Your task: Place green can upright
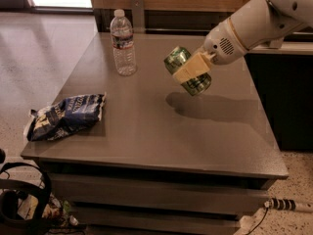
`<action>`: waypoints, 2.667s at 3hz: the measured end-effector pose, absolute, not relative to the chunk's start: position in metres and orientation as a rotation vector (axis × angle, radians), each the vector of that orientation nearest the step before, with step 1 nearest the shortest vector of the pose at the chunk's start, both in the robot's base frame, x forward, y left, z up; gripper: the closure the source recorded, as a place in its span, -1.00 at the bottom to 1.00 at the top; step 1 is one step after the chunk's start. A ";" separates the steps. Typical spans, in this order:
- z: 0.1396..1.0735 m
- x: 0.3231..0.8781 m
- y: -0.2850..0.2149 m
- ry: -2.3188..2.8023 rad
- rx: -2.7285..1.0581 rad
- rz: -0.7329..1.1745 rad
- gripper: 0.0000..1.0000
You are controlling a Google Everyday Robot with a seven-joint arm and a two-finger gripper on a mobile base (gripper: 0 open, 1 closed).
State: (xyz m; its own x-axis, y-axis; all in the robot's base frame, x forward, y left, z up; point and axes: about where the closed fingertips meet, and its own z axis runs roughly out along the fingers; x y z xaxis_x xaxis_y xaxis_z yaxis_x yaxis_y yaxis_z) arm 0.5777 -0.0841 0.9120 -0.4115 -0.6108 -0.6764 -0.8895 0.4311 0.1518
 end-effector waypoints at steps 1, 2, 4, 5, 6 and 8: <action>0.904 0.574 -0.106 1.936 -1.234 0.797 1.00; 0.901 0.569 -0.117 1.796 -1.239 0.804 1.00; 0.900 0.567 -0.123 1.622 -1.234 0.813 1.00; 0.903 0.566 -0.108 1.588 -1.205 0.858 1.00; 0.898 0.556 -0.091 1.584 -1.127 0.922 1.00; 0.896 0.541 -0.072 1.514 -1.028 0.972 1.00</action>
Offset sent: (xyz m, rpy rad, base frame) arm -0.0155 -0.0513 -0.0128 0.3363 -0.3149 0.1240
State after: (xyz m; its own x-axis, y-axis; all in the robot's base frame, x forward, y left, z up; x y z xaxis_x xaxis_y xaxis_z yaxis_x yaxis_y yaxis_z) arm 0.5409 -0.0720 0.8957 -0.1164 -0.1256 -0.9852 -0.9482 0.3094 0.0726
